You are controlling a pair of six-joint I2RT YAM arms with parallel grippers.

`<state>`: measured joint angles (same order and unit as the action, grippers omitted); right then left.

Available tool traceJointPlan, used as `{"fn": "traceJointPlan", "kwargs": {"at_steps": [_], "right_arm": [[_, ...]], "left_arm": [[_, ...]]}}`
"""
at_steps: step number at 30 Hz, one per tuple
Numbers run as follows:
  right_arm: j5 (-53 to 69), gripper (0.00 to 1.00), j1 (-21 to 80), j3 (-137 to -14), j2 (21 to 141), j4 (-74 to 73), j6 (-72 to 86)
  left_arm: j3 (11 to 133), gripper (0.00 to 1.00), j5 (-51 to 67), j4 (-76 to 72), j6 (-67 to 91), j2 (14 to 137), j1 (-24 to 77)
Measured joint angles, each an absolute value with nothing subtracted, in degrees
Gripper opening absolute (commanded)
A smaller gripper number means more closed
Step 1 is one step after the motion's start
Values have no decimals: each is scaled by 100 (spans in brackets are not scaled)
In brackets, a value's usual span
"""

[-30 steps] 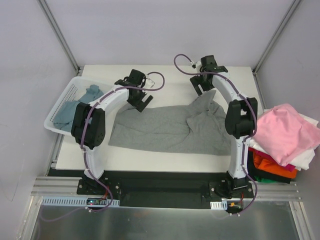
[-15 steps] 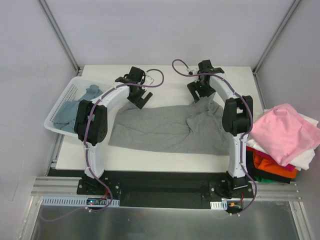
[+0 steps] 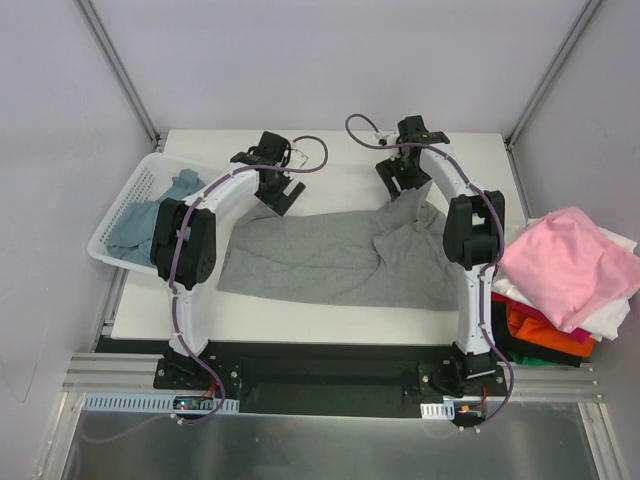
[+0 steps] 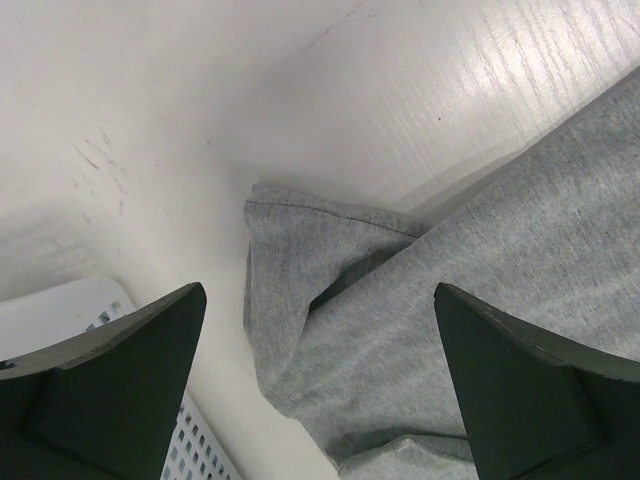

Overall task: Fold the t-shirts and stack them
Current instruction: Grap the side of the flattened tshirt furthest away from the robot with both arms

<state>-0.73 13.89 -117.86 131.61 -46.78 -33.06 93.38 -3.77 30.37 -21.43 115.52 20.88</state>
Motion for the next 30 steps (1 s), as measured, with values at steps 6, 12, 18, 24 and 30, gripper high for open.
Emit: {"fn": "traceJointPlan", "kwargs": {"at_steps": [6, 12, 18, 24, 30], "right_arm": [[-364, 80, 1267, -11810, 13163, -4626, -3367], [-537, 80, 875, -12007, 13190, -4598, -3391], [-604, 79, 545, -12285, 13244, -4541, -3483], [-191, 80, 423, -12687, 13579, -4615, -3404], [454, 80, 268, -12995, 13843, -4790, -3052]], "left_arm": [[9338, 99, -416, 3037, -2143, 11552, 2088], [9338, 99, -471, 3037, -2143, 11552, 2088], [9338, 99, -482, 3035, -2143, 11552, 2088], [9338, 99, -502, 3033, -2143, 11552, 2088], [9338, 99, -504, 3030, -2143, 11555, 2088]]}}
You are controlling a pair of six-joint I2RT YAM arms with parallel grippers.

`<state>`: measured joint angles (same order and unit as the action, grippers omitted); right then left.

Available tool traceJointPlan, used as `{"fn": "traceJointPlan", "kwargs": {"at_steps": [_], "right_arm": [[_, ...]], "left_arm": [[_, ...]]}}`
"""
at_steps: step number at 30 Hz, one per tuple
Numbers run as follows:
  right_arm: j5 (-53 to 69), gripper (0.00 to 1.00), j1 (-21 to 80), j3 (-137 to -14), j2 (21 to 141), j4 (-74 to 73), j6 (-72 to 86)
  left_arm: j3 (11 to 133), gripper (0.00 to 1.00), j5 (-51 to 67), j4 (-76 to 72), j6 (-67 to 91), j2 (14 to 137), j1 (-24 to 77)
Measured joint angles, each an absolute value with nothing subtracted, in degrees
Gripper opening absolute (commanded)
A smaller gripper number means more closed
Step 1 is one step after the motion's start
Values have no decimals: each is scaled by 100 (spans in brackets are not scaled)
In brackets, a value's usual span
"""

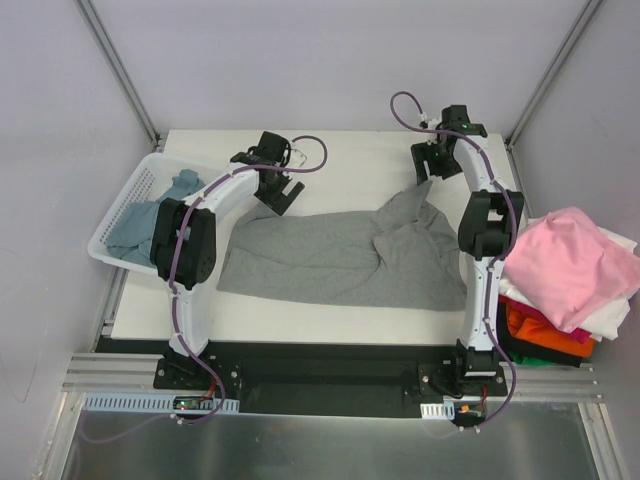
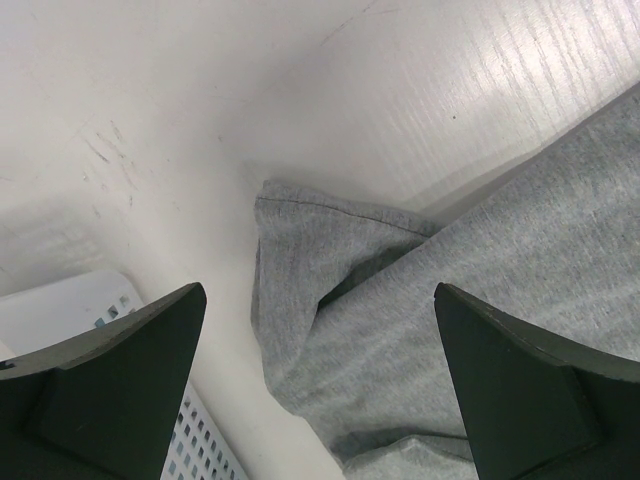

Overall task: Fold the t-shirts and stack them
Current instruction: Grap the side of the flattened tshirt furthest away from the robot with both arms

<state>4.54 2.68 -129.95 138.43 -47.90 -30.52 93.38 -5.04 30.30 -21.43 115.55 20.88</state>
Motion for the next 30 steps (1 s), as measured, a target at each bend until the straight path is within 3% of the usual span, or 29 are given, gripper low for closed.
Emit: {"fn": "traceJointPlan", "kwargs": {"at_steps": [7, 22, 27, 30], "right_arm": [[701, 79, 148, -13115, 13922, -4965, -2893], [1100, 68, 154, -13395, 14339, -5192, -2827], [1179, 53, 154, -13406, 14346, -5190, -2788], [1236, 31, 154, -13415, 14346, -5190, -2759]], "left_arm": [[9336, 99, -504, 3030, -2141, 11557, 2088], [9284, 99, -502, 3022, -2141, 11557, 2088], [9284, 99, -504, 3022, -2141, 11557, 2088], [9284, 99, -510, 3022, -2143, 11557, 2088]]}}
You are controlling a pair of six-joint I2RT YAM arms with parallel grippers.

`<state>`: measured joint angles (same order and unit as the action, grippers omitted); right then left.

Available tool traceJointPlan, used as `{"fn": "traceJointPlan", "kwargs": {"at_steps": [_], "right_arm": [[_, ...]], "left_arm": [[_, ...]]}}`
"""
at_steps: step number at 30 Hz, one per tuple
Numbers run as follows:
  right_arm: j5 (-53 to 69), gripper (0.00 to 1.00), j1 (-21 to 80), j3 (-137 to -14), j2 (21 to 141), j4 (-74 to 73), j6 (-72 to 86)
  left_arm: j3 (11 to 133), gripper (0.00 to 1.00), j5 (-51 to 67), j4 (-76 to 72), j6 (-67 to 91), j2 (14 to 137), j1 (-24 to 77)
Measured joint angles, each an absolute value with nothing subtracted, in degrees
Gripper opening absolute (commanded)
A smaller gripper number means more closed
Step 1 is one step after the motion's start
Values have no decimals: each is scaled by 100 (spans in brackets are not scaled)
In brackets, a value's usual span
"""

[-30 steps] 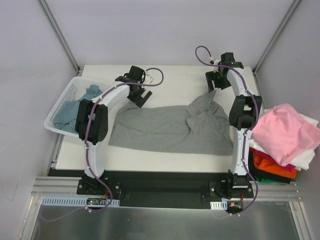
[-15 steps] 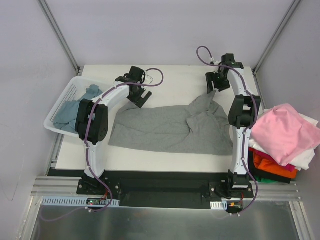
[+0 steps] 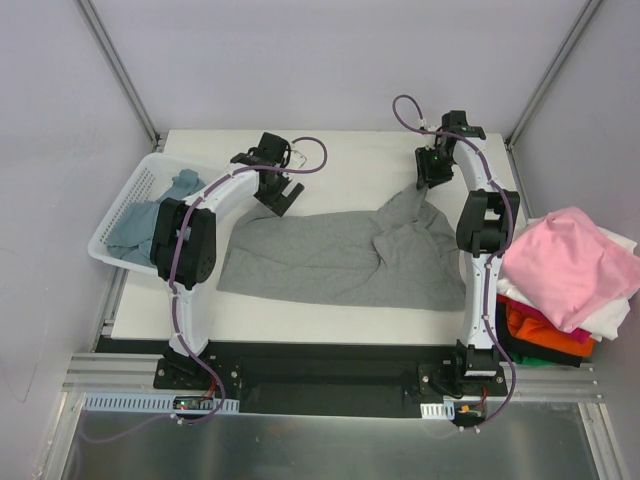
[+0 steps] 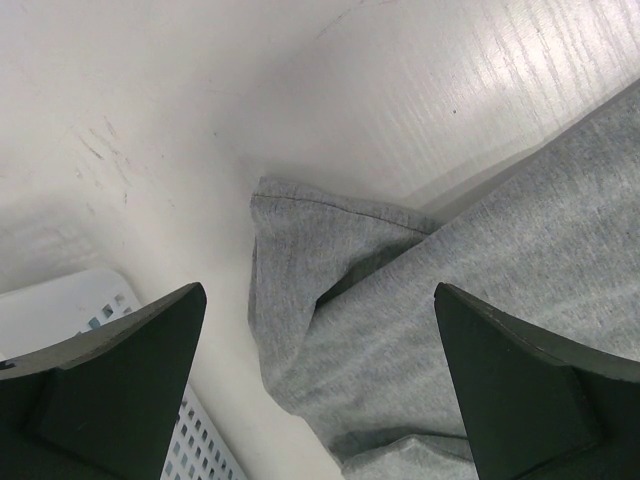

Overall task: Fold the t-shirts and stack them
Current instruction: Grap the side of the flattened tshirt furthest away from the robot with both arms

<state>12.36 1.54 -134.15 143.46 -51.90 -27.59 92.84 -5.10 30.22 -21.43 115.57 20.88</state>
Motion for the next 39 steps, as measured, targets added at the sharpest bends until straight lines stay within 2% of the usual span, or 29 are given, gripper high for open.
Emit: {"fn": "traceJointPlan", "kwargs": {"at_steps": [1, 4, 6, 28, 34, 39], "right_arm": [[1249, 18, 154, -13415, 14346, -5190, -2766], [1295, 4, 154, -13415, 14346, -5190, -2724], [1293, 1, 154, -13415, 14346, -5188, -2724], [1313, 1, 154, -13120, 14346, -5192, -2775], [1337, 1, 154, -13111, 14346, -5192, -2794], [1404, 1, 154, -13065, 14344, -5188, -2794]], "left_arm": [[9284, 99, -510, 3022, -2143, 11561, 2088], [9284, 99, -515, 3020, -2143, 11574, 2088], [9284, 99, -521, 3017, -2143, 11594, 2088], [9929, 99, -565, 2980, -2357, 12352, 1656], [9929, 91, -307, 2982, -2276, 12355, 1656], [9931, 88, -134, 2985, -2143, 12366, 1653]]}}
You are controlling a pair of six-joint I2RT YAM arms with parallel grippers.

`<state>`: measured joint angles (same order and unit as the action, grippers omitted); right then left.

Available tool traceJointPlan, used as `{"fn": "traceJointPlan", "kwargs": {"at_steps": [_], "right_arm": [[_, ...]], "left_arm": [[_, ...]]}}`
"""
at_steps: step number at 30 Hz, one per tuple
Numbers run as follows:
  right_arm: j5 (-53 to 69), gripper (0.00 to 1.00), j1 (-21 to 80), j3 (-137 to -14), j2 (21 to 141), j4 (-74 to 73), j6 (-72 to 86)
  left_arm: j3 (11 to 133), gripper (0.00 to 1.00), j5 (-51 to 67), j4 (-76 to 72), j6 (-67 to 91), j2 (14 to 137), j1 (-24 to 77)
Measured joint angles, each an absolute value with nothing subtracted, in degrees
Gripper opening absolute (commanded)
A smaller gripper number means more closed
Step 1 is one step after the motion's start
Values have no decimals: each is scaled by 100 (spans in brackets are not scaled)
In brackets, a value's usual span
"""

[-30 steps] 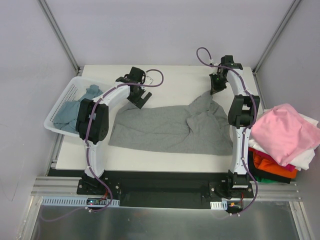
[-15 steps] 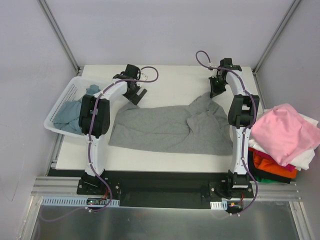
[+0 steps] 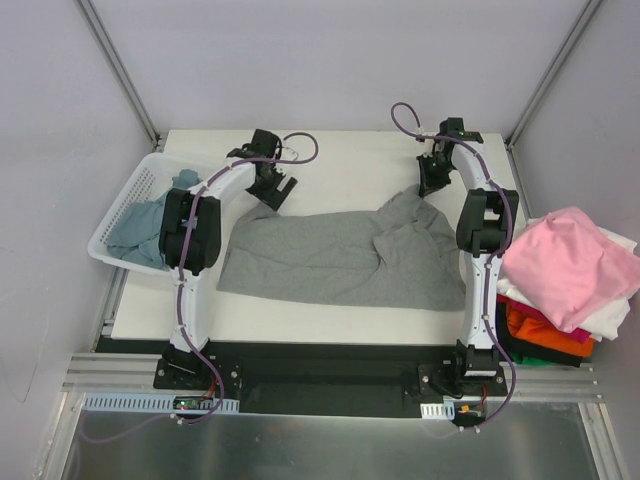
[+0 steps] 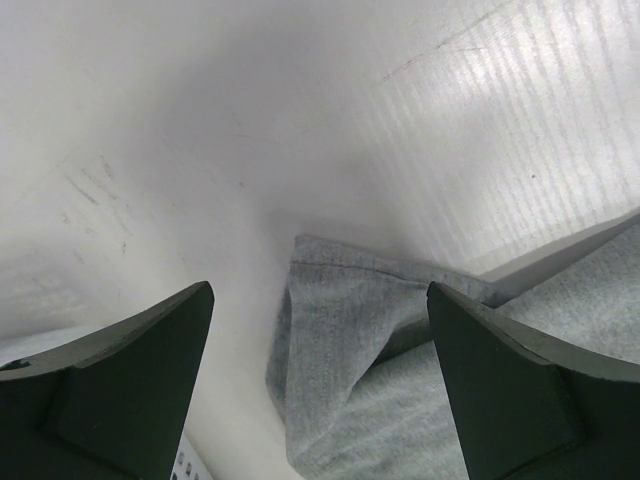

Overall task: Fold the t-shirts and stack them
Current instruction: Grap the side of the flattened tshirt furthest away from the robot with both arms

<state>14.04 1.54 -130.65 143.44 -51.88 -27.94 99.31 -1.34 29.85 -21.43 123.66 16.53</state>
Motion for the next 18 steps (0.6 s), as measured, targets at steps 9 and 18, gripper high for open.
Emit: {"fn": "traceJointPlan", "kwargs": {"at_steps": [9, 18], "right_arm": [[1514, 1, 158, -12973, 14322, -5168, -2794], [1597, 1, 169, -12879, 14278, -5166, -2794]], "left_arm": [[10357, 79, 287, 3240, -1905, 12831, 1638], [10488, 73, 456, 3437, -1787, 12921, 1492]]}}
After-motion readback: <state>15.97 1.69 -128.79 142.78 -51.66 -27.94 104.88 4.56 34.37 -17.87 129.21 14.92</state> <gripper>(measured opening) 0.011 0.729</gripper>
